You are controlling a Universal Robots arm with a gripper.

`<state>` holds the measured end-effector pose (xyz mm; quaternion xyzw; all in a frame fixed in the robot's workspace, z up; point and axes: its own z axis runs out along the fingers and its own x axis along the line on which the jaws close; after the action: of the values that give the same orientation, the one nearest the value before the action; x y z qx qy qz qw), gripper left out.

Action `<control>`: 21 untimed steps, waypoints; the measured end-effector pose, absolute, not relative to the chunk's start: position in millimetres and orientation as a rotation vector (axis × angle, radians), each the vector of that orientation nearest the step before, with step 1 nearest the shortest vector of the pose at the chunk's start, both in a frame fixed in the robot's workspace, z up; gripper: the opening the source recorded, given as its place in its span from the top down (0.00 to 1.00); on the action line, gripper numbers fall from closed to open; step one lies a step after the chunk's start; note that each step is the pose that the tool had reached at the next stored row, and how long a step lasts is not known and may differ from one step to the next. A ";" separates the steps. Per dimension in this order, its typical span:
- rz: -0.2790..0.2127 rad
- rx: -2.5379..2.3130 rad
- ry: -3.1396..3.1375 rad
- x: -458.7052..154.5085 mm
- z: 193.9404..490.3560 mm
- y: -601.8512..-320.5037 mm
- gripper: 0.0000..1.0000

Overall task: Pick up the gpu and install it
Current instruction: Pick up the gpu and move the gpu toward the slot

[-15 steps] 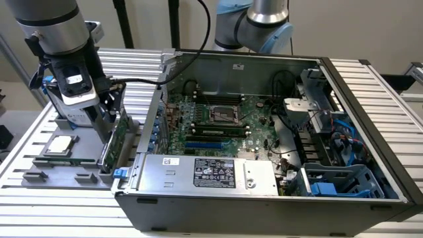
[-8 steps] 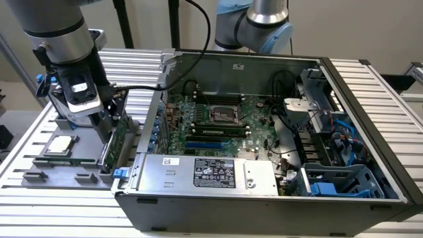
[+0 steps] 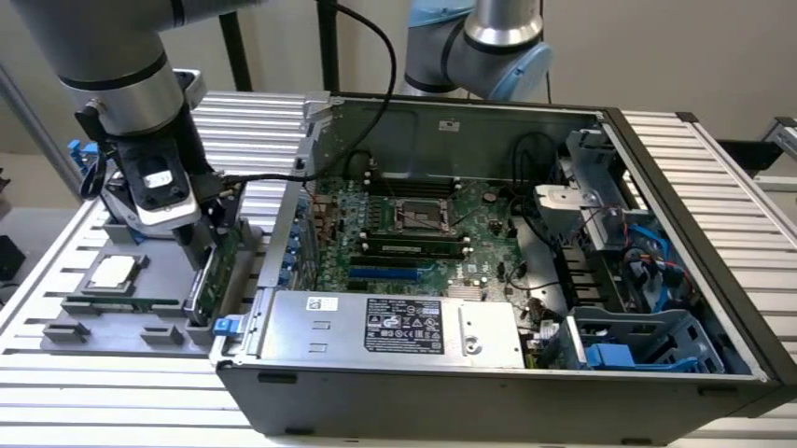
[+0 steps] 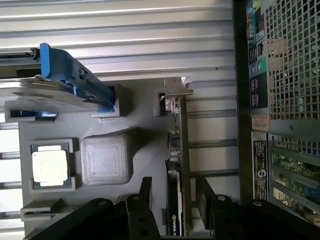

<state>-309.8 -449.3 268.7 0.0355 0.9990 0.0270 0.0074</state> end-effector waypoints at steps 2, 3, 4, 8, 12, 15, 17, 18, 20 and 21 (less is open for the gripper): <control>0.084 0.111 3.124 -309.5 265.2 -449.3 0.00; 0.084 0.111 3.124 -309.4 263.3 -449.3 0.00; 0.084 0.111 3.124 -309.3 260.9 -449.3 0.00; 0.083 0.111 3.124 -309.2 253.6 -449.3 0.00; 0.082 0.111 3.123 -309.2 246.3 -449.5 0.00; 0.076 0.111 3.123 -309.2 241.9 -449.9 0.00; 0.072 0.111 3.123 -309.3 241.1 -450.4 0.00; 0.070 0.111 3.123 -309.3 241.0 -450.6 0.00; 0.067 0.111 3.123 -309.2 240.8 -451.1 0.00; 0.065 0.112 3.123 -309.2 240.8 -451.2 0.00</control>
<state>-309.2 -451.2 240.8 0.0358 0.9991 0.0208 0.0082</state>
